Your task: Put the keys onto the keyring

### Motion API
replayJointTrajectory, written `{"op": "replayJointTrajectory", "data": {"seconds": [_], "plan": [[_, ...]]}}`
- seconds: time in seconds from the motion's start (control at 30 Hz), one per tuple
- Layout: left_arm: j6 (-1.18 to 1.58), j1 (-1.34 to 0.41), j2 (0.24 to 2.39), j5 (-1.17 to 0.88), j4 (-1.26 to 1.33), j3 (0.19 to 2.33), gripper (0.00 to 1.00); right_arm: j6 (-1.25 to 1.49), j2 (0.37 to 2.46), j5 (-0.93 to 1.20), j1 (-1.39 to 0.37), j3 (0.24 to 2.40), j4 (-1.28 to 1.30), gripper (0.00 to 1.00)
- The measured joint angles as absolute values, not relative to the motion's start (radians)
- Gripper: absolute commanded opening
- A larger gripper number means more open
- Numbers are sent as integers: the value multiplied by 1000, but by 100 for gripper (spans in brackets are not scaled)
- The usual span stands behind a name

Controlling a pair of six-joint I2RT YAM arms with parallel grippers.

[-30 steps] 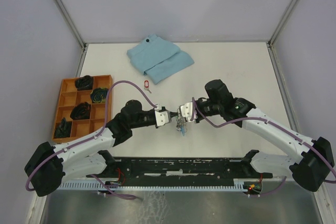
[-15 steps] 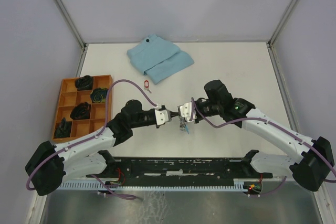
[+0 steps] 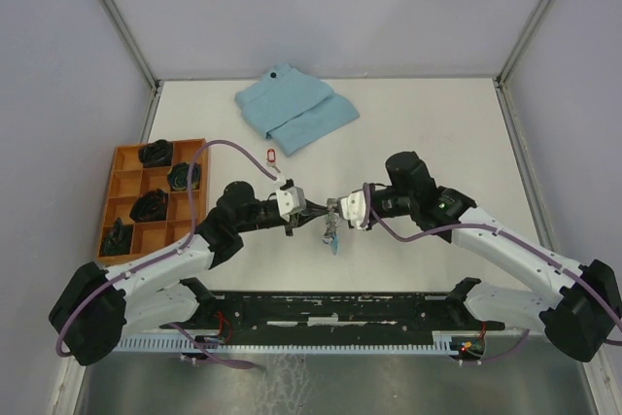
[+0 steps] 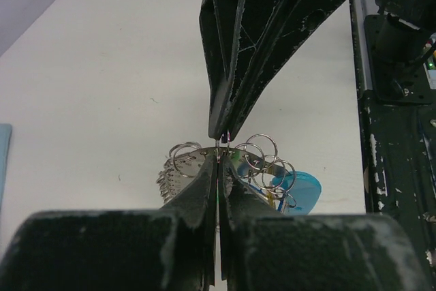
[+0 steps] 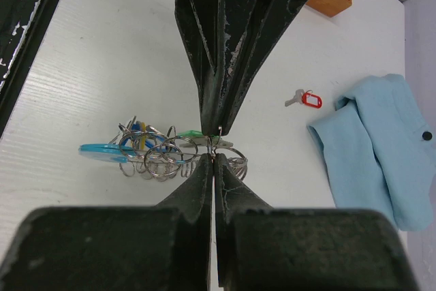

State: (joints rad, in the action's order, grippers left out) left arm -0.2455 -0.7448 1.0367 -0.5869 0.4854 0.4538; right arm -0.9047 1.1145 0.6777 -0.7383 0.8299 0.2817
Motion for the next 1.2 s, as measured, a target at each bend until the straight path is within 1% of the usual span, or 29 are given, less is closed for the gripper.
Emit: {"op": "replayJointTrajectory", "data": {"seconds": [0.23,0.4,0.43,0.53,0.6,0.73,0.9,1.03,1.2], "plan": [[-121,-693,1098,-693,588,437,3,-876,1095,720,-717,791,224,1],[-40,-659,1137,-751,661,418,8,-828,1087,750,-704,759,157,1],[-27,-655,1145,-761,672,417,9,-815,1085,754,-702,753,140,1],[14,-646,1165,-773,713,408,19,-775,1084,765,-693,730,84,1],[39,-642,1179,-774,736,395,24,-744,1082,774,-691,714,41,1],[85,-639,1206,-769,775,364,31,-689,1081,791,-686,693,-46,1],[118,-636,1217,-739,815,322,38,-635,1079,805,-679,676,-130,1],[118,-634,1148,-690,822,270,45,-622,1079,807,-672,667,-153,1],[83,-634,959,-633,818,222,46,-616,1079,807,-665,657,-158,1]]}}
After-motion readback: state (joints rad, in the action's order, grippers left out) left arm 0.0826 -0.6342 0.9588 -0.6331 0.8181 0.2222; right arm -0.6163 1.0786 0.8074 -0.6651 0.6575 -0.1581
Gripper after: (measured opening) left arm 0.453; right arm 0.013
